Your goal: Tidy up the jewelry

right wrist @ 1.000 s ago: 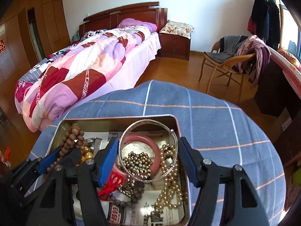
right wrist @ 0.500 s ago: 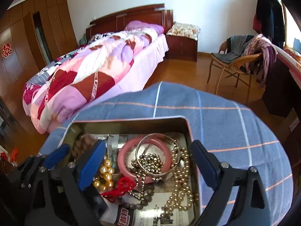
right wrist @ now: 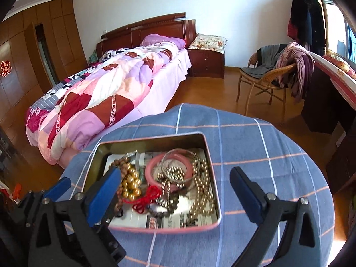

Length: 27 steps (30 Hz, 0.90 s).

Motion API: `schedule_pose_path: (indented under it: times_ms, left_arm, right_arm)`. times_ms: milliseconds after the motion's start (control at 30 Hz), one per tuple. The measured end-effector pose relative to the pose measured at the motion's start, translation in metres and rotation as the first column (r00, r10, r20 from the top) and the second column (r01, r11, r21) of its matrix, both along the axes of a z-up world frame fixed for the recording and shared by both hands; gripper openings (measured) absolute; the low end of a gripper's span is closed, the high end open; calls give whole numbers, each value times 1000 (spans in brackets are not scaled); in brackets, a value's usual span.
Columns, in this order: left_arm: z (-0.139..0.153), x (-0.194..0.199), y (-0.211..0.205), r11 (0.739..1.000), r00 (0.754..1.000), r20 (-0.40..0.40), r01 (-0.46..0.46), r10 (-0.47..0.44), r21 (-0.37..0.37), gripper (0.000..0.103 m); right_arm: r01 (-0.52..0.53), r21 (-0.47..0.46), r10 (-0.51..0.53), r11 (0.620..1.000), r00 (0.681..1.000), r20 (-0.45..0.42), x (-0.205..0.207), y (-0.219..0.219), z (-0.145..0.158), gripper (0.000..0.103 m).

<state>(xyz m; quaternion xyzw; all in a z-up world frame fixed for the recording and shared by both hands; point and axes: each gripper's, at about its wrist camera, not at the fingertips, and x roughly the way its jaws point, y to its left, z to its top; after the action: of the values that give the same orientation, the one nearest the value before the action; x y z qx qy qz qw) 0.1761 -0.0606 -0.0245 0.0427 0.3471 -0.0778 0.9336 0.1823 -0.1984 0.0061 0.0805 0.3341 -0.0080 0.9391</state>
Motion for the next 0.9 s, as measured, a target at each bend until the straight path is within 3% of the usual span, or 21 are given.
schedule_pose_path:
  times_ms: [467,900]
  left_arm:
    - [-11,-50,21,998,998,-30,-51,53,39,81]
    - [-3,-109,32,997,997,-9,-72,72,39,81]
  right_arm:
    - [21,3,-21,1000,996,-81,-48,3,-22,102]
    - [66,-15,-66,998,997,-25,-113,4,-12,102]
